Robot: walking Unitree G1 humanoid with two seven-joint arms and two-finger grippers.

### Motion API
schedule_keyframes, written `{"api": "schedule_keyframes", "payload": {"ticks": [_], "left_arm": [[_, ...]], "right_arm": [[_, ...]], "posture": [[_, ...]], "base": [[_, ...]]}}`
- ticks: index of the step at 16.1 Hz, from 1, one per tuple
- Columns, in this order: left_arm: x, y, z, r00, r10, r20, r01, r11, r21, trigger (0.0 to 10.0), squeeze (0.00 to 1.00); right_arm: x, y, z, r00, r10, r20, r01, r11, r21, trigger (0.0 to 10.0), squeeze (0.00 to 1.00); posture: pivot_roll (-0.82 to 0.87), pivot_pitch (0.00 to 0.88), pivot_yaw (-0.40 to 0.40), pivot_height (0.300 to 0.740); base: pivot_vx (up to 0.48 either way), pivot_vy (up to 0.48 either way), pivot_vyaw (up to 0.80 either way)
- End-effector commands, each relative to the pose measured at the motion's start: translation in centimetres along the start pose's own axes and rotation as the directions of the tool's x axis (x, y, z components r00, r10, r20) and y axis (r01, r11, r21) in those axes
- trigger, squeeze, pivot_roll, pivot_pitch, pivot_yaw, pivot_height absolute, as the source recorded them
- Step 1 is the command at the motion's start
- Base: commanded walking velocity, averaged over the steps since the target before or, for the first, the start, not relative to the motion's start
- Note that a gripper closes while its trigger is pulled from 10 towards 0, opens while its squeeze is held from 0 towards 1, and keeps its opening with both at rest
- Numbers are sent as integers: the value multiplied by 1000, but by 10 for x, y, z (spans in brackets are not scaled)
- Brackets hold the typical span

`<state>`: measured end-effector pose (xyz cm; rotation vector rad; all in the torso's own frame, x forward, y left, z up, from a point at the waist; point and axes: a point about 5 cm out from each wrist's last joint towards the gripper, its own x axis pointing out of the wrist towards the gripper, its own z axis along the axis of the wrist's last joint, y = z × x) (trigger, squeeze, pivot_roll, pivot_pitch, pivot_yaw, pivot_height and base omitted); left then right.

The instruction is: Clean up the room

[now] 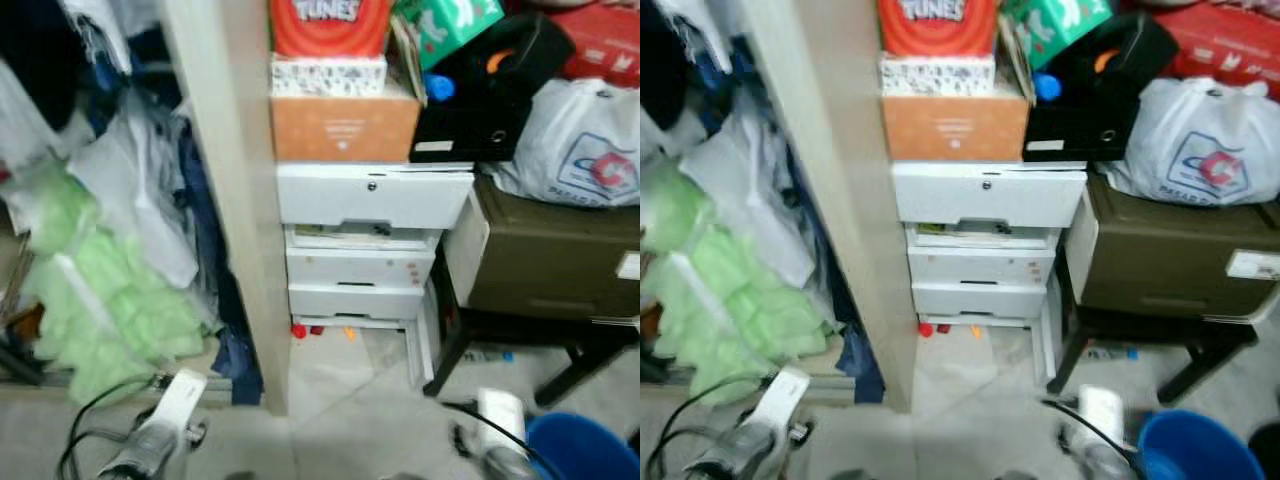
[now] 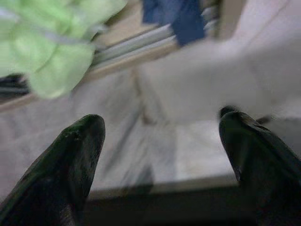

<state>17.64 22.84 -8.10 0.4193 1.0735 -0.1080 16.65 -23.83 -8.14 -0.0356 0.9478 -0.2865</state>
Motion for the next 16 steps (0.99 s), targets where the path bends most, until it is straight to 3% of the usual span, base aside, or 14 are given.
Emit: {"api": "schedule_keyframes", "payload": {"ticks": [1, 8, 16], "left_arm": [[1, -5, 11, 1000, -3, 26, 3, 1000, 10, 10000, 0], [2, -13, 10, 1000, -11, 24, 11, 1000, 5, 10000, 0], [2, -10, 12, 999, -12, 30, 12, 1000, -1, 10000, 0]], "right_arm": [[0, -13, -2, 999, -36, -4, 36, 999, -14, 10000, 0], [-1, -12, -3, 1000, -27, 4, 28, 997, -75, 10000, 0], [-1, -11, -3, 1000, -25, 4, 25, 994, -108, 10000, 0]], "posture": [[-38, 0, 26, 740], [-42, 0, 25, 740], [-47, 0, 28, 740]], "base": [[0, 480, 0], [0, 473, 0], [259, 405, 0]]}}
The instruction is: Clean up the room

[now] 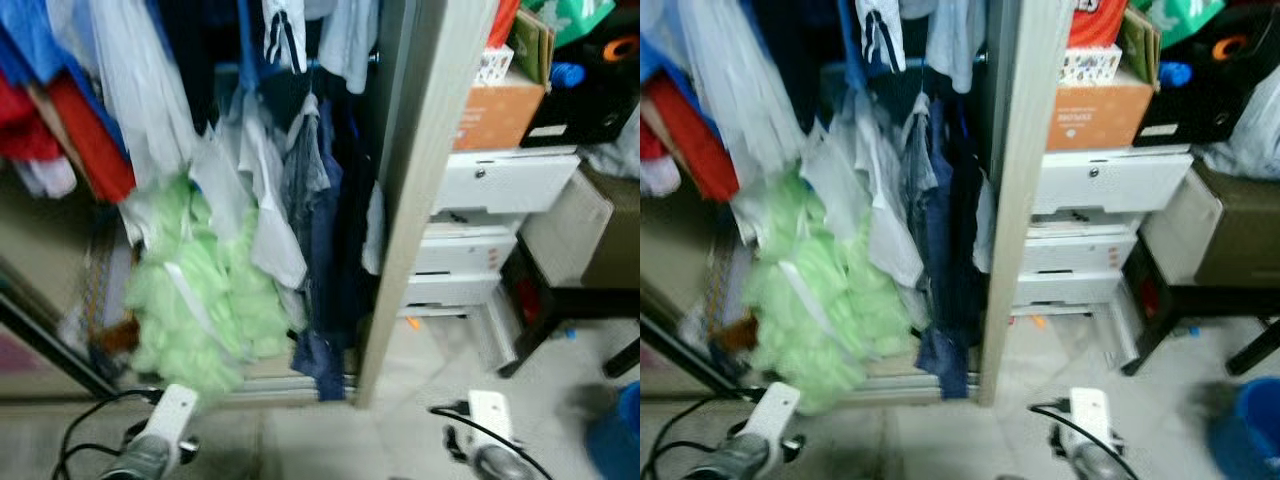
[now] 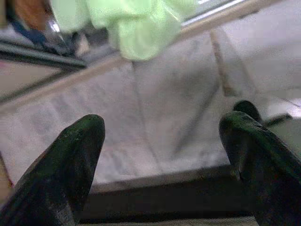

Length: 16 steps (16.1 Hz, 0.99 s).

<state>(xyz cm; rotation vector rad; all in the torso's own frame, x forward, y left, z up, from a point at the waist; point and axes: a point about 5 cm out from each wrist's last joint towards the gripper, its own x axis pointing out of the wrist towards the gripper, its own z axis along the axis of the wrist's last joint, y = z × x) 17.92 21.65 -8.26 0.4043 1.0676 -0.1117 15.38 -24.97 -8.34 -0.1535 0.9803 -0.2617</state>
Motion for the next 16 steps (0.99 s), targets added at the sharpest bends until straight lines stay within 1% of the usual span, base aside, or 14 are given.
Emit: {"api": "schedule_keyframes", "payload": {"ticks": [1, 4, 7, 9, 10, 11, 12, 13, 14, 15, 16], "left_arm": [[0, 0, 7, 1000, -3, 23, 2, 1000, 10, 10000, 0], [0, 0, 7, 1000, -2, 23, 2, 1000, 9, 10000, 0], [1, 1, 7, 1000, 9, 21, -9, 1000, 11, 10000, 0], [1, 3, 9, 999, 31, 27, -31, 1000, -6, 10000, 0], [0, 9, 12, 997, 72, 41, -72, 997, -8, 10000, 0], [0, 12, 13, 995, 89, 48, -88, 996, -22, 10000, 0], [0, 17, 14, 992, 112, 63, -109, 993, -48, 10000, 0], [-1, 19, 15, 990, 123, 71, -119, 991, -60, 10000, 0], [-1, 22, 17, 987, 139, 86, -132, 988, -83, 10000, 0], [-4, 36, 14, 975, 181, 128, -160, 974, -163, 10000, 0], [-10, 57, 19, 944, 227, 241, -147, 939, -311, 10000, 0]], "right_arm": [[1, 1, 8, 1000, 5, 20, -5, 1000, 4, 10000, 0], [1, 3, 7, 1000, 7, 23, -7, 1000, -2, 10000, 0], [1, 3, 9, 999, 7, 34, -6, 1000, -5, 10000, 0], [2, 2, 13, 999, 3, 48, -3, 1000, 5, 10000, 0], [3, -6, 24, 996, -8, 89, 6, 1000, 19, 10000, 0], [4, -10, 34, 992, -16, 127, 11, 999, 36, 10000, 0], [5, -14, 50, 981, -25, 192, 15, 999, 52, 10000, 0], [5, -15, 58, 975, -27, 221, 16, 999, 52, 10000, 0], [5, -16, 65, 966, -28, 256, 14, 998, 55, 10000, 0], [3, -17, 85, 938, -25, 345, 8, 999, 52, 10000, 0], [-3, -14, 115, 875, -19, 484, 5, 1000, 30, 10000, 0]], "posture": [[-46, 0, 25, 740], [-45, 0, 23, 740], [-33, 0, 21, 740], [-27, 0, 18, 740], [-3, 0, 16, 740], [0, 0, 9, 740], [0, 0, 9, 740], [-1, 0, 9, 740], [-9, 0, 9, 740], [-13, 0, -2, 740], [-13, 0, -10, 740]], "base": [[262, 401, 0], [260, 404, 0], [0, 425, 0], [0, 398, 0], [0, 0, 0], [0, 0, 0], [0, 0, 0], [0, 0, 0], [0, 0, 0], [0, 0, 0], [0, 0, 0]]}}
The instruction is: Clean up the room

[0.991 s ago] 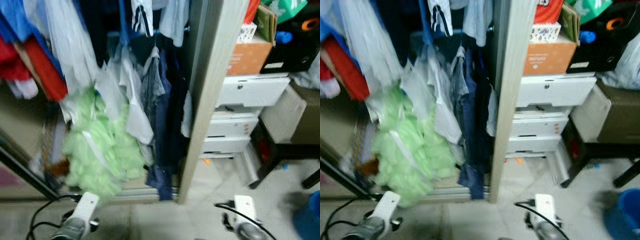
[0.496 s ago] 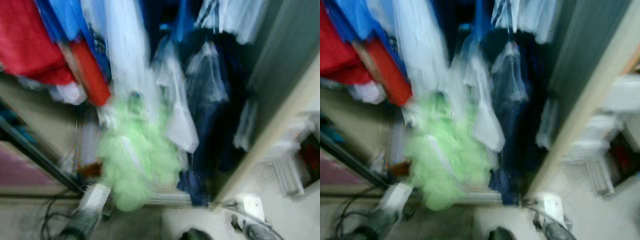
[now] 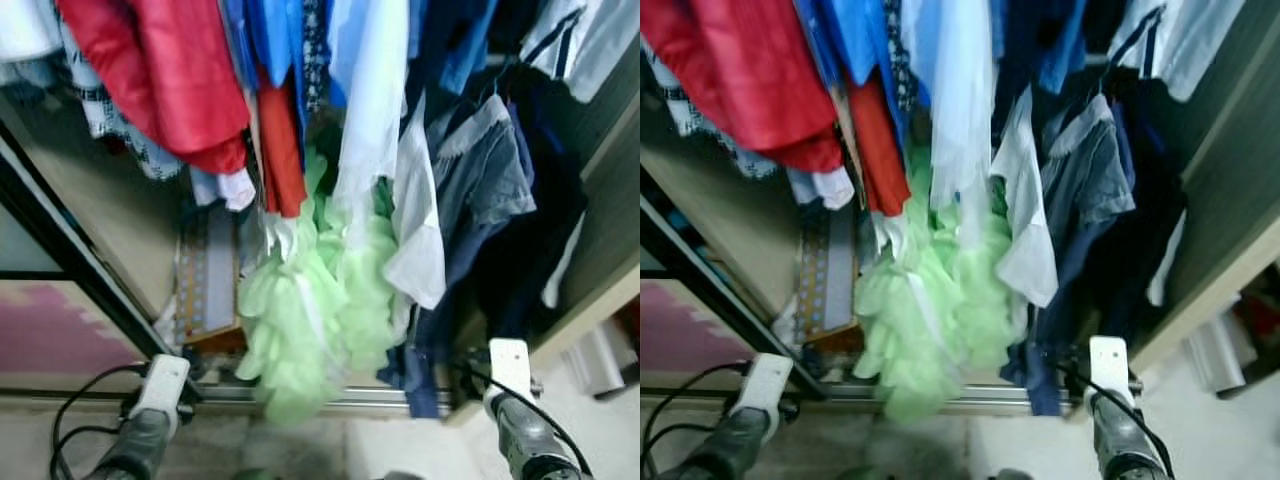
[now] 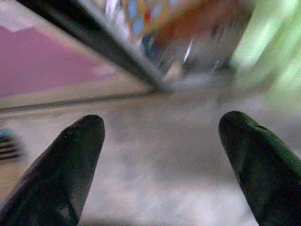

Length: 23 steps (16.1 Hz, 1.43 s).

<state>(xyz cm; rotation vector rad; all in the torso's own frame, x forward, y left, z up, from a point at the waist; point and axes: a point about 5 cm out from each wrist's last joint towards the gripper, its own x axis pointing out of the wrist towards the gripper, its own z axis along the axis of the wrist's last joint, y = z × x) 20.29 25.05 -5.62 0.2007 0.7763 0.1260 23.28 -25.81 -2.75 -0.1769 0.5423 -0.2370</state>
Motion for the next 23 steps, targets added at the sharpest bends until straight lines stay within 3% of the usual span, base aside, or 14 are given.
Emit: {"api": "schedule_keyframes", "payload": {"ticks": [1, 2, 4, 5, 8, 10, 11, 12, 14, 17, 23], "left_arm": [[-1, 12, 30, 974, -14, 227, 38, 994, -105, 10000, 0], [-8, 6, 62, 894, -55, 444, 84, 995, -45, 10000, 0], [-22, 0, 88, 797, -85, 598, 63, 996, 57, 10000, 0], [-40, -1, 111, 721, -68, 690, 50, 998, 47, 10000, 0], [-64, -7, 122, 653, -51, 756, 127, 991, -44, 10000, 0], [-90, -24, 125, 600, -96, 794, 156, 988, 1, 10000, 0], [-99, -27, 119, 603, -99, 791, 168, 986, -4, 10000, 0], [-105, -31, 110, 630, -113, 768, 180, 984, -2, 10000, 0], [-106, -36, 113, 643, -141, 752, 205, 979, 9, 10000, 0], [-109, -41, 125, 624, -151, 767, 239, 971, -4, 10000, 0], [-109, -40, 122, 645, -167, 746, 254, 967, -2, 10000, 0]], "right_arm": [[7, 4, 45, 975, 22, 219, -20, 1000, -13, 10000, 0], [5, 13, 62, 947, 61, 316, -61, 998, -8, 10000, 0], [-3, 21, 78, 904, 95, 417, -96, 995, -20, 10000, 0], [-16, 26, 88, 865, 106, 491, -103, 994, -33, 10000, 0], [-49, 29, 97, 809, 109, 578, -122, 992, -16, 10000, 0], [-76, 23, 101, 786, 81, 613, -102, 995, 0, 10000, 0], [-84, 21, 101, 784, 73, 617, -98, 995, 6, 10000, 0], [-89, 21, 97, 797, 78, 599, -89, 996, -11, 10000, 0], [-85, 19, 96, 826, 68, 560, -71, 997, -17, 10000, 0], [-85, 21, 104, 824, 66, 563, -74, 997, -7, 10000, 0], [-89, 18, 103, 832, 29, 555, -52, 998, 26, 10000, 0]], "posture": [[-9, 0, -8, 740], [-10, 0, -5, 740], [8, 0, -13, 740], [21, 0, -24, 740], [20, 0, -30, 740], [23, 0, -33, 740], [23, 0, -38, 740], [25, 0, -41, 740], [31, 0, -51, 740], [27, 0, -50, 740], [19, 0, -41, 740]], "base": [[0, 0, 0], [0, 0, 0], [0, 0, 0], [0, 0, 0], [0, 0, 0], [0, 0, 0], [0, 0, 0], [0, 0, 0], [0, 0, 0], [0, 0, 706], [0, 0, 487]]}}
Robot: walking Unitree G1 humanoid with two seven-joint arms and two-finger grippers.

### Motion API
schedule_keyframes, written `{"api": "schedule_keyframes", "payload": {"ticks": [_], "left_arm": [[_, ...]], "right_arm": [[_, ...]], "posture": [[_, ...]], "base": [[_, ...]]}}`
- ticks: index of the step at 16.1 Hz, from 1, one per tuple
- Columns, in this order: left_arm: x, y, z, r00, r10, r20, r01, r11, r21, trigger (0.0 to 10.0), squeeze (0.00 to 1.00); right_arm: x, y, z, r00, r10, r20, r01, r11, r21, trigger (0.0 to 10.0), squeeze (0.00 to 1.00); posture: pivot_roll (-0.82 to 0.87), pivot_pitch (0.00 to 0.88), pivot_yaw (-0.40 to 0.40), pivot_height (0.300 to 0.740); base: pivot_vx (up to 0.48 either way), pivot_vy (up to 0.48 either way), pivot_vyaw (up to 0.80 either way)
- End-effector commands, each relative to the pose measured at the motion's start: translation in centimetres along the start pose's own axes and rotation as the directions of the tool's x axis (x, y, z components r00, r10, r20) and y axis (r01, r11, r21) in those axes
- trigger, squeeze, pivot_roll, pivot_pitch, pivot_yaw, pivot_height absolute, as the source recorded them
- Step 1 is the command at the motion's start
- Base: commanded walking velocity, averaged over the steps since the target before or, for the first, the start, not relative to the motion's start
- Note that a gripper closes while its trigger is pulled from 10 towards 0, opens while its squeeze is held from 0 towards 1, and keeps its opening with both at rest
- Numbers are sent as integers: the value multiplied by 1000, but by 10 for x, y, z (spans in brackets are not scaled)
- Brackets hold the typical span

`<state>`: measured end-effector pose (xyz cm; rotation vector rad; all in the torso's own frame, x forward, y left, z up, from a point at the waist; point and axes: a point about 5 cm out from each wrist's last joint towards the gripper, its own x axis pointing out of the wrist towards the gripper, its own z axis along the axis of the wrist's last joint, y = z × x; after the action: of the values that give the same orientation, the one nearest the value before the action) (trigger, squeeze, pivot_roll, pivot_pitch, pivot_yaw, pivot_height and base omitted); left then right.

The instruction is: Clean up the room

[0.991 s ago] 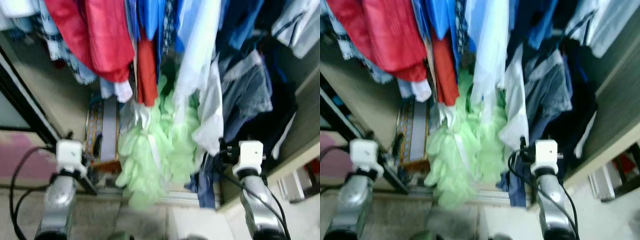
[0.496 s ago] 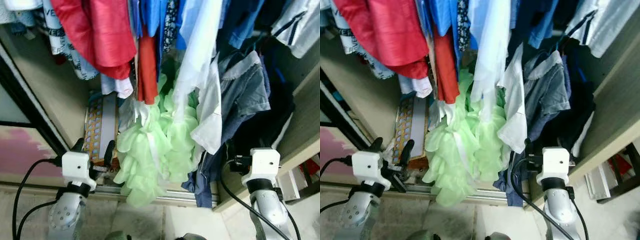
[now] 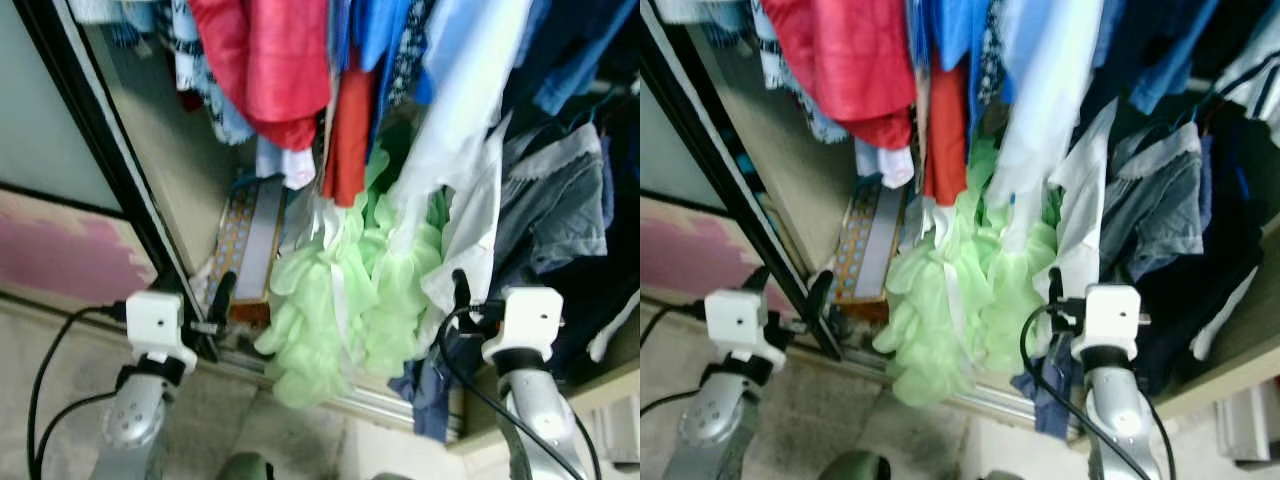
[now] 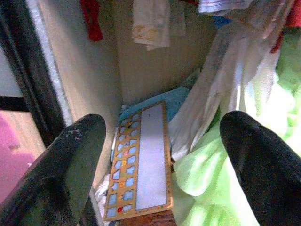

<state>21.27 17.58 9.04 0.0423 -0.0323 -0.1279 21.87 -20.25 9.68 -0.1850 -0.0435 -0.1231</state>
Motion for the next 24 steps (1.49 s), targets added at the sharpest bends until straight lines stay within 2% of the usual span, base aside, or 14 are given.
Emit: {"api": "schedule_keyframes", "payload": {"ticks": [1, 3, 7, 8, 12, 16, 24], "left_arm": [[1, -1, 4, 1000, -19, 5, 19, 1000, -5, 10000, 0], [0, -4, 2, 999, -40, -8, 40, 999, -13, 10000, 0], [1, -6, 0, 998, -61, -16, 60, 998, -17, 10000, 0], [2, -9, -2, 996, -82, -20, 82, 996, -25, 10000, 0], [1, -12, -3, 993, -118, -15, 117, 992, -41, 10000, 0], [1, -11, -6, 993, -112, -23, 111, 993, -43, 10000, 0], [0, -13, -12, 992, -124, -30, 122, 991, -58, 10000, 0]], "right_arm": [[-2, -5, 0, 999, -33, -14, 33, 999, -10, 10000, 0], [-4, -8, -2, 996, -87, -34, 86, 996, -33, 10000, 0], [-6, -10, -3, 994, -103, -39, 101, 994, -43, 10000, 0], [-7, -10, -7, 991, -110, -73, 107, 994, -37, 10000, 0], [-9, -11, -7, 993, -103, -65, 101, 994, -40, 10000, 0], [-9, -10, -6, 994, -93, -62, 89, 994, -64, 10000, 0], [-7, -9, -7, 988, -129, -86, 125, 991, -48, 10000, 0]], "posture": [[18, 0, -40, 740], [14, 0, -41, 740], [8, 0, -39, 740], [2, 0, -37, 740], [-1, 0, -36, 740], [-2, 0, -40, 740], [-5, 0, -45, 740]], "base": [[0, 0, 0], [0, 0, 0], [0, 0, 0], [0, 0, -800], [0, 0, -600], [60, 0, 0], [0, 0, 0]]}}
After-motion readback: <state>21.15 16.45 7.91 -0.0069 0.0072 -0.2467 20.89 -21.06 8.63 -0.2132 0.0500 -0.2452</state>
